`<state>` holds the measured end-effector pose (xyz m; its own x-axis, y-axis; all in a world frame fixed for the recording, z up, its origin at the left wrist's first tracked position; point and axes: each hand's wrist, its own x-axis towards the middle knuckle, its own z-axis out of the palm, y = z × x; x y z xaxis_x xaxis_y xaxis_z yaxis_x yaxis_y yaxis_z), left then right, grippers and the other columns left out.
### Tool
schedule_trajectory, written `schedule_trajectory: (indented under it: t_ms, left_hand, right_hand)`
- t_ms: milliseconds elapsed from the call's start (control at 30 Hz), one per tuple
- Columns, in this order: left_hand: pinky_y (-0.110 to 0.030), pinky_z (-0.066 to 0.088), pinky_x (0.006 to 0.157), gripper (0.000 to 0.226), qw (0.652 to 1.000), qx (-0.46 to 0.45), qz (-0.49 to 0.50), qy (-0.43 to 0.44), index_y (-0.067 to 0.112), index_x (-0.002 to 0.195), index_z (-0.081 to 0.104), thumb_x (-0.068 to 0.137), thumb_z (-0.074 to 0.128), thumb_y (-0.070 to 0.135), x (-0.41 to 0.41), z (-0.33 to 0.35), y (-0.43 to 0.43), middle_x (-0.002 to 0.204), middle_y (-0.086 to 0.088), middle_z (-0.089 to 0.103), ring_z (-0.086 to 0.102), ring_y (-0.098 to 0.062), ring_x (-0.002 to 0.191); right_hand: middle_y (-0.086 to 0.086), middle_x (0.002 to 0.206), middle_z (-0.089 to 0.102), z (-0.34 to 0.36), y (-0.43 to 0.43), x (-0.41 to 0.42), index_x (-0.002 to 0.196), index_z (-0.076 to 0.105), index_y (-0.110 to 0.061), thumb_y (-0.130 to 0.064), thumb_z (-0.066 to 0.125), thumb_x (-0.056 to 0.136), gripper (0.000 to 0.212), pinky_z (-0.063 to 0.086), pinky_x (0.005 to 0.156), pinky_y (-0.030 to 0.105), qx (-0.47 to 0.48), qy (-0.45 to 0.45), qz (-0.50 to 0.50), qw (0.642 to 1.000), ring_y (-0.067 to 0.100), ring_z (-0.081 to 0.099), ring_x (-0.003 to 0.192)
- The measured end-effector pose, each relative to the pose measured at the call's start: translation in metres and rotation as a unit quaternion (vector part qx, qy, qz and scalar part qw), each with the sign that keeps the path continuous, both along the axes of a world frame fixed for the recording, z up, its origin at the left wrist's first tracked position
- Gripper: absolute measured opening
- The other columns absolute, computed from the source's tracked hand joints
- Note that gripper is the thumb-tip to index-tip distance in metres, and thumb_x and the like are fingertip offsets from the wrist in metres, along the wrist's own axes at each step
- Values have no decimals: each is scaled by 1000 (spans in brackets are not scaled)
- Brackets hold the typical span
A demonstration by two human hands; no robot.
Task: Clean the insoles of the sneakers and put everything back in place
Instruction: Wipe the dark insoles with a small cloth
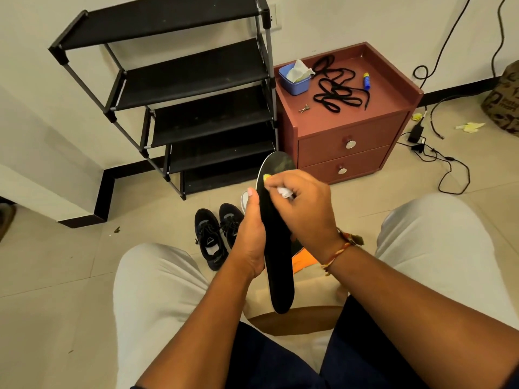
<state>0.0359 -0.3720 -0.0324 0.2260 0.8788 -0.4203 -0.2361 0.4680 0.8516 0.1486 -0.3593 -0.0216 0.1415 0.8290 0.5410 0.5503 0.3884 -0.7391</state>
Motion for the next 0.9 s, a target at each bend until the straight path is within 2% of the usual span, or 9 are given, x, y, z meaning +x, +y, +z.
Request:
schedule_trajectory:
  t_ms: [67, 133, 200, 267, 367, 433, 533, 667, 900]
  left_hand:
    - [-52, 45, 109, 68, 1000, 1, 10, -5, 25, 115, 75, 101, 23, 66, -1, 1, 0, 121, -13, 72, 67, -27, 117]
    - [-52, 47, 107, 68, 1000, 2, -3, -1, 28, 113, 76, 101, 20, 66, -2, 3, 0, 121, -15, 71, 66, -30, 117]
    - [-51, 50, 94, 71, 1000, 2, -19, 5, 26, 112, 76, 100, 20, 68, -2, 3, 0, 116, -18, 71, 67, -33, 106]
    - [-46, 49, 81, 75, 999, 0, -31, 8, 17, 117, 72, 101, 20, 68, 0, 2, 0, 106, -19, 71, 65, -29, 90]
    - [-38, 50, 75, 80, 998, -5, -59, 19, 10, 126, 65, 101, 16, 68, 3, -1, 1, 105, -17, 72, 64, -21, 82]
    - [-36, 52, 75, 78, 997, 3, -66, 32, 11, 128, 64, 101, 16, 67, 3, -2, 1, 105, -15, 73, 66, -20, 83]
    - [-40, 54, 80, 70, 995, 34, -64, 63, 18, 126, 65, 102, 17, 64, 1, -2, 1, 107, -16, 73, 69, -22, 90]
    - [-40, 53, 83, 68, 992, 61, -59, 92, 22, 124, 66, 103, 17, 62, -3, -2, 2, 109, -14, 73, 69, -23, 96]
    - [-46, 50, 89, 70, 988, 61, -85, 118, 19, 126, 66, 103, 13, 60, 2, -4, 0, 111, -8, 74, 67, -24, 96]
  right_hand:
    - [2, 97, 73, -1, -2, -7, 97, 77, -9, -9, 70, 89, 10, 57, 86, 31, 13, -29, 16, 999, 13, 67, 93]
    - [2, 97, 73, -1, 3, -2, 98, 76, -9, -10, 70, 90, 10, 56, 86, 34, 15, -33, 13, 999, 13, 67, 94]
    - [1, 96, 72, 1, 11, 7, 97, 75, -9, -11, 69, 91, 9, 56, 84, 30, 8, -16, -11, 1000, 12, 66, 93]
    - [0, 94, 72, 3, 18, 18, 97, 76, -11, -12, 69, 91, 9, 54, 83, 20, -18, -1, -53, 998, 8, 65, 90]
    - [-3, 96, 73, 1, 25, 34, 99, 77, -14, -14, 69, 91, 11, 54, 83, 17, -77, 21, -106, 991, 4, 65, 89]
    - [-3, 97, 73, 0, 22, 36, 101, 77, -14, -14, 68, 92, 12, 54, 84, 17, -82, 33, -104, 991, 5, 66, 91]
    - [-2, 97, 73, 3, 11, 21, 100, 76, -11, -10, 68, 91, 12, 52, 85, 14, -38, 21, -50, 998, 4, 65, 93]
    - [-1, 98, 73, 3, 7, 9, 99, 76, -10, -10, 69, 90, 11, 54, 88, 23, -5, -14, 0, 1000, 8, 66, 96]
    - [-6, 93, 73, 2, 23, 33, 98, 77, -15, -15, 69, 91, 10, 56, 81, 22, -88, 60, -84, 991, 4, 66, 89]
